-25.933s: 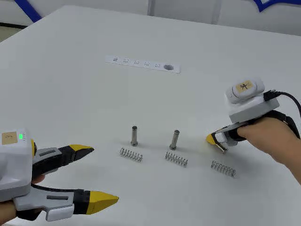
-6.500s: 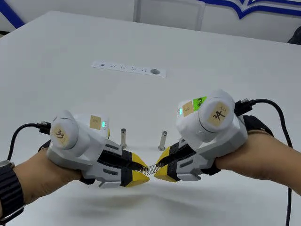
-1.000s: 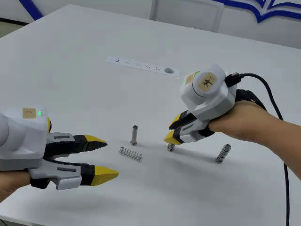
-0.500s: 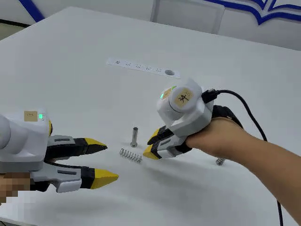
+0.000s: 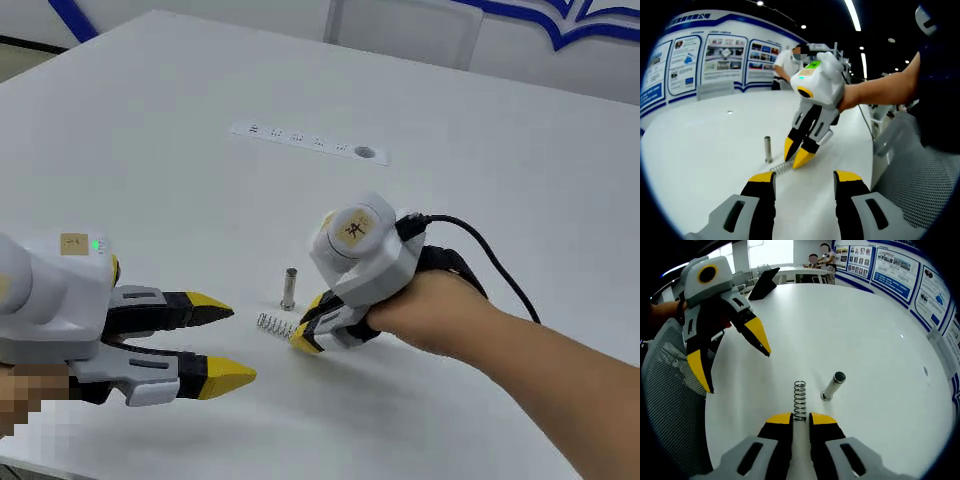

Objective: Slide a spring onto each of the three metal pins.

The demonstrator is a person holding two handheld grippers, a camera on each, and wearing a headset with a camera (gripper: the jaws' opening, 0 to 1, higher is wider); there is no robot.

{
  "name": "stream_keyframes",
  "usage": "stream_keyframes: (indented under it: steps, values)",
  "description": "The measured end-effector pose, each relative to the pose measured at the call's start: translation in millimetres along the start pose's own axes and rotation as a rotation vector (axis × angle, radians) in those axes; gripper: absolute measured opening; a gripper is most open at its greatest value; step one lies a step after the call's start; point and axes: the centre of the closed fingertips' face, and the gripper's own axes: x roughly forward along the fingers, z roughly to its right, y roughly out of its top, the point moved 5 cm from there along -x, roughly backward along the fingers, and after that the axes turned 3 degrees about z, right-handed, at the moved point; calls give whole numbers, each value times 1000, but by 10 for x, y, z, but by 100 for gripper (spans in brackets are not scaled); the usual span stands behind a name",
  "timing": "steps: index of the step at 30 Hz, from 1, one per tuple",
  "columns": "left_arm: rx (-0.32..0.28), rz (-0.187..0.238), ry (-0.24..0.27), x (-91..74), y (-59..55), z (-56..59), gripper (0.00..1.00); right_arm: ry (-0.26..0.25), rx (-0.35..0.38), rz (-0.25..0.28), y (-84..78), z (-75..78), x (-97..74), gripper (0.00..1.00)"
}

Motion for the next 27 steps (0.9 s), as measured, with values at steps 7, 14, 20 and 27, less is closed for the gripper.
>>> stream_keyframes:
  steps: [7, 14, 20, 27]
  values:
    - [0, 0, 5, -18, -3, -18, 47, 8, 2, -6, -8, -25, 8, 12]
    - [5, -12, 4, -13, -14, -25, 47, 31, -46, -3, 4, -146, -126, 11]
    - [19, -28, -14, 24, -20, 14, 46, 88, -119, 23, 80, -314, -318, 11]
    - [37, -24, -41, 51, 0, 51, 41, 142, -230, 26, 149, -502, -444, 11]
